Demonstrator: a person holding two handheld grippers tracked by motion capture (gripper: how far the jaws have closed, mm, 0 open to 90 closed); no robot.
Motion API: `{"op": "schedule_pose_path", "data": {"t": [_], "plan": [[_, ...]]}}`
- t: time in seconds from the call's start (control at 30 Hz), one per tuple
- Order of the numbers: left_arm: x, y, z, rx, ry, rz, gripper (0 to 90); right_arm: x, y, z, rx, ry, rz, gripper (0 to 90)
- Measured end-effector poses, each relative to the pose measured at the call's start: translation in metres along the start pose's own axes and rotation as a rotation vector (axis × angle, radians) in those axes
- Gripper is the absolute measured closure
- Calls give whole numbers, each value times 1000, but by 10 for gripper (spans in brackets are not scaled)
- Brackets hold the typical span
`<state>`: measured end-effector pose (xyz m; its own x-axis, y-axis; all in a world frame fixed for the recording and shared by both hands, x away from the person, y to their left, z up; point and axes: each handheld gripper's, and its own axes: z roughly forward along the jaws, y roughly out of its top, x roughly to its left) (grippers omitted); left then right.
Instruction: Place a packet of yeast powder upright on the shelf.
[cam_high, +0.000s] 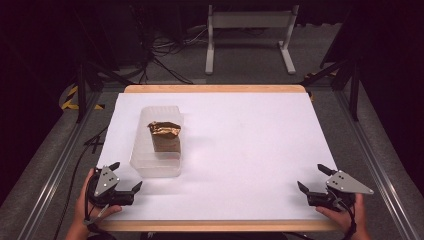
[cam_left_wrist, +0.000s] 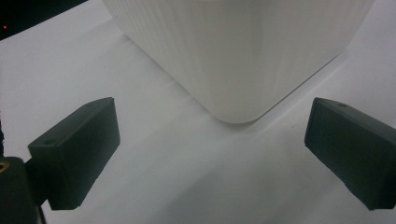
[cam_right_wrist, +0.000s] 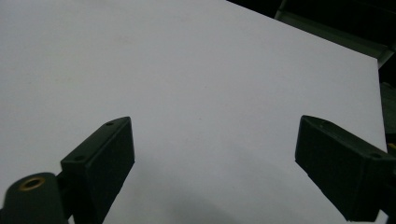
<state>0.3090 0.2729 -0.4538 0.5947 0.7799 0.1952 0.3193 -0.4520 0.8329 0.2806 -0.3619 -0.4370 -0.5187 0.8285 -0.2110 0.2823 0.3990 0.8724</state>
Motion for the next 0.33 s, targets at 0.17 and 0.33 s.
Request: {"op": "schedule_pose_path", "data": {"t": [0.17,0.33], "plan": [[0,1,1,-2,-4,2,43,2,0,1,-4,12,4,121],[4,2,5,-2,-11,-17,40,4,1,0,-5,7,-3,119]]}}
